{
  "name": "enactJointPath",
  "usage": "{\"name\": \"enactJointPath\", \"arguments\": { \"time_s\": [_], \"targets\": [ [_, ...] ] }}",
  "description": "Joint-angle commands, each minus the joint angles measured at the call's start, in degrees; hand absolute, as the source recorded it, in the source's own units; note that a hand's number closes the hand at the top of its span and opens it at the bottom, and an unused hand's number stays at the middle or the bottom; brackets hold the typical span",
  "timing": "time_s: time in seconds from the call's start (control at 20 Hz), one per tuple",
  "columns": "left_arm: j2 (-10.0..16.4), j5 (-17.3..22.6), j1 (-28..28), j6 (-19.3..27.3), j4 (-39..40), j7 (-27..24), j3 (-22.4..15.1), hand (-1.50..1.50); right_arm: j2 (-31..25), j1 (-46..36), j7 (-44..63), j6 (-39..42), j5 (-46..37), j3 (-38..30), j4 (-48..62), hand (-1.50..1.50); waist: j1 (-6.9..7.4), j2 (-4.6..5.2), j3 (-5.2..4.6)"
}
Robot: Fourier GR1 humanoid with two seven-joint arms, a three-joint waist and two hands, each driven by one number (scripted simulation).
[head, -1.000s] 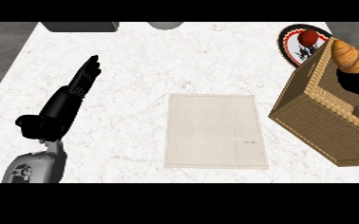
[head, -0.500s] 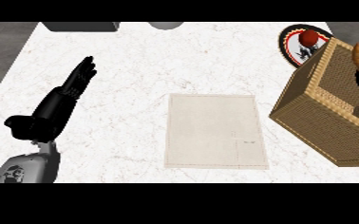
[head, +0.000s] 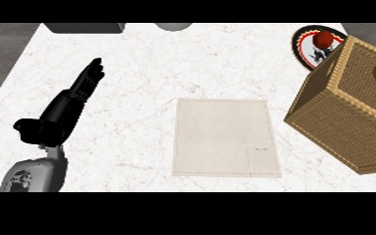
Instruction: Pick the croissant from the placemat and place it in the basket
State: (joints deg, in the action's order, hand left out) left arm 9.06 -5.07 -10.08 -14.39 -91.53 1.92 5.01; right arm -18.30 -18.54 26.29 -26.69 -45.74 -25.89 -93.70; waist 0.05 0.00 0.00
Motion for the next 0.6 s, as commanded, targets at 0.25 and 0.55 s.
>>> {"name": "enactJointPath", "arguments": {
  "time_s": [0.25, 0.55],
  "targets": [
    [1.1, 0.6, 0.9, -1.7, 0.8, -1.3, 0.8, 0.0, -3.8, -2.5, 1.0, 1.7, 11.5, -5.0, -5.7, -1.5, -0.19, -0.11, 0.0],
    [1.4, 0.0, 0.1, -0.7, 2.5, -2.3, 1.8, 0.0, -1.4, 5.3, 4.3, 3.6, 21.7, -11.5, -14.6, -1.5, -0.83, -0.18, 0.01]
  ]
}}
